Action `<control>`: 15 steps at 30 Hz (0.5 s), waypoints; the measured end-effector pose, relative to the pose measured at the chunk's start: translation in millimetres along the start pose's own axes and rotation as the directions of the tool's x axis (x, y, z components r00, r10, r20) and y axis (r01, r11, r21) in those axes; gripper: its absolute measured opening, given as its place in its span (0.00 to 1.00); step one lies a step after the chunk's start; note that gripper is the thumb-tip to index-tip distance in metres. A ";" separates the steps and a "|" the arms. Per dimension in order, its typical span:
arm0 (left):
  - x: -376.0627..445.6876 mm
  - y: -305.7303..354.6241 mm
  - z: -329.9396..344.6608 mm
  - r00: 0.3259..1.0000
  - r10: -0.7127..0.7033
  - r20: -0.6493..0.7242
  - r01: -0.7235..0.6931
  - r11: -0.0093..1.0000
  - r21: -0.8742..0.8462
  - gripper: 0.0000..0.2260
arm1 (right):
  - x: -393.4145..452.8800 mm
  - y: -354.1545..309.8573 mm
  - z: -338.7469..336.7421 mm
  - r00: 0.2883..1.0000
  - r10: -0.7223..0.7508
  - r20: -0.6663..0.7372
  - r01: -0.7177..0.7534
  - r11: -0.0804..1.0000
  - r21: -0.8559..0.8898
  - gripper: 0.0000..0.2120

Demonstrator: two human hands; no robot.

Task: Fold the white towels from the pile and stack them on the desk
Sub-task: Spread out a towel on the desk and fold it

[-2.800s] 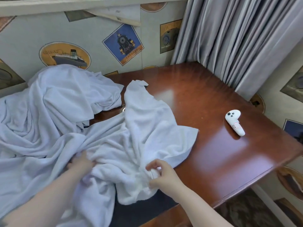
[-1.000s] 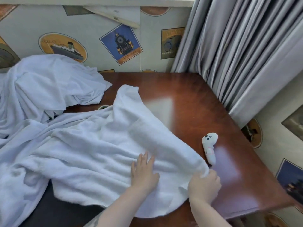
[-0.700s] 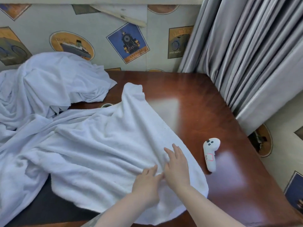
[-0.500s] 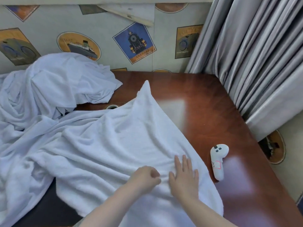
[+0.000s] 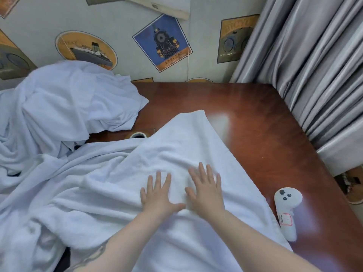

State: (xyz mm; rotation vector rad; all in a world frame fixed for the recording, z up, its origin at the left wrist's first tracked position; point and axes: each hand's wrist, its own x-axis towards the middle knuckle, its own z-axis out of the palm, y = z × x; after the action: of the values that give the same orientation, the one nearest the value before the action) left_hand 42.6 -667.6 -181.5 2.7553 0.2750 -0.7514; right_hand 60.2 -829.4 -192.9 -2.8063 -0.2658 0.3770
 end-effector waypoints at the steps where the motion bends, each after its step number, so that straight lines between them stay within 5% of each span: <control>1: 5.6 0.7 0.2 1.000 0.021 0.013 -0.021 0.999 0.027 0.50 | 6.2 3.7 6.1 0.997 -0.026 0.071 0.028 0.999 -0.030 0.29; 3: 19.4 7.8 -5.3 0.995 0.093 0.033 -0.096 0.992 0.081 0.51 | 11.6 18.2 11.2 0.993 0.013 0.118 -0.006 0.998 -0.058 0.29; 7: 45.1 44.8 -26.8 0.965 0.259 0.046 -0.260 0.965 0.018 0.45 | 33.2 58.7 -15.4 0.937 0.322 0.135 -0.312 0.946 -0.088 0.30; 11: 40.0 56.2 -34.4 0.942 0.311 -0.124 -0.324 0.939 -0.112 0.33 | 46.2 66.4 -54.5 0.842 0.520 0.143 -0.516 0.854 -0.071 0.31; 13: 24.6 36.3 -22.8 0.931 0.291 -0.221 -0.310 0.949 -0.057 0.30 | 33.9 38.7 -50.8 0.887 0.463 0.010 -0.462 0.886 -0.028 0.32; 15: 3.6 7.9 -2.0 0.928 0.204 -0.311 -0.241 0.966 -0.088 0.28 | -2.0 -13.3 -23.0 0.982 0.171 -0.084 -0.174 0.984 -0.027 0.31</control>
State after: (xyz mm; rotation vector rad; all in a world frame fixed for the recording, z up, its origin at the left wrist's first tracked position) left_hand 48.5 -674.1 -180.0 2.7115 0.0606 -0.2475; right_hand 63.0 -823.4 -167.1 -2.8793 -0.0102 0.2982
